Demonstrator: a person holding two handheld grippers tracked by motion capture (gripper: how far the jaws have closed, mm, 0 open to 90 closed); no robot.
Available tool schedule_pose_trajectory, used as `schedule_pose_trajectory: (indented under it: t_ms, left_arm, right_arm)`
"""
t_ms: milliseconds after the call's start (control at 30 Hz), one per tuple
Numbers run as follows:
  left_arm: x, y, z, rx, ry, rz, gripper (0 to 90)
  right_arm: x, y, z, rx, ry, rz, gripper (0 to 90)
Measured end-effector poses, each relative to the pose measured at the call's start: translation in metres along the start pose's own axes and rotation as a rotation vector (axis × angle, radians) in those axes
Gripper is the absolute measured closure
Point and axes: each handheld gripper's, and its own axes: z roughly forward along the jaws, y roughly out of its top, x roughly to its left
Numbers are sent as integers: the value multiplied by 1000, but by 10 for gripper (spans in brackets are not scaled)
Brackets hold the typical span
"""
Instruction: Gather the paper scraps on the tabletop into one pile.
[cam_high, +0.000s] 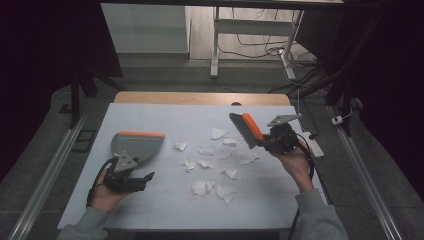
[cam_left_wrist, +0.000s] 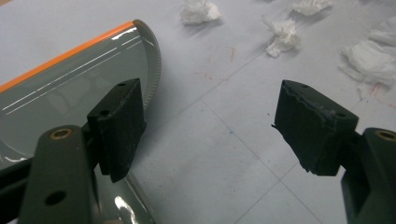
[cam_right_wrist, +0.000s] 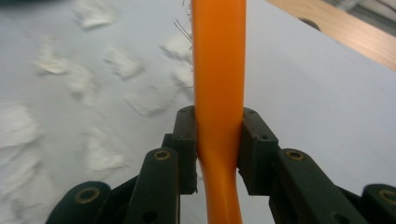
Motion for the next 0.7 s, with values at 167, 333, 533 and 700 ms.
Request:
schedule_pose_trajectory:
  t_ms: [167,333,533,700]
  left_arm:
    - [1,-1,3,4,-8,7,248]
    - [0,-3,3,8,-13,22,247]
    - [1,-6,-1,-15,-19,14,247]
    - [1,-6,-3,-28,-15,13,250]
  right_arm:
    - [-24,8,10,140,-59,33,709]
    - [-35,10,27,341,-126,75,709]
    - [-29,5,30,470,-153,81,710]
    - [-4,8,39,488,-110,25,710]
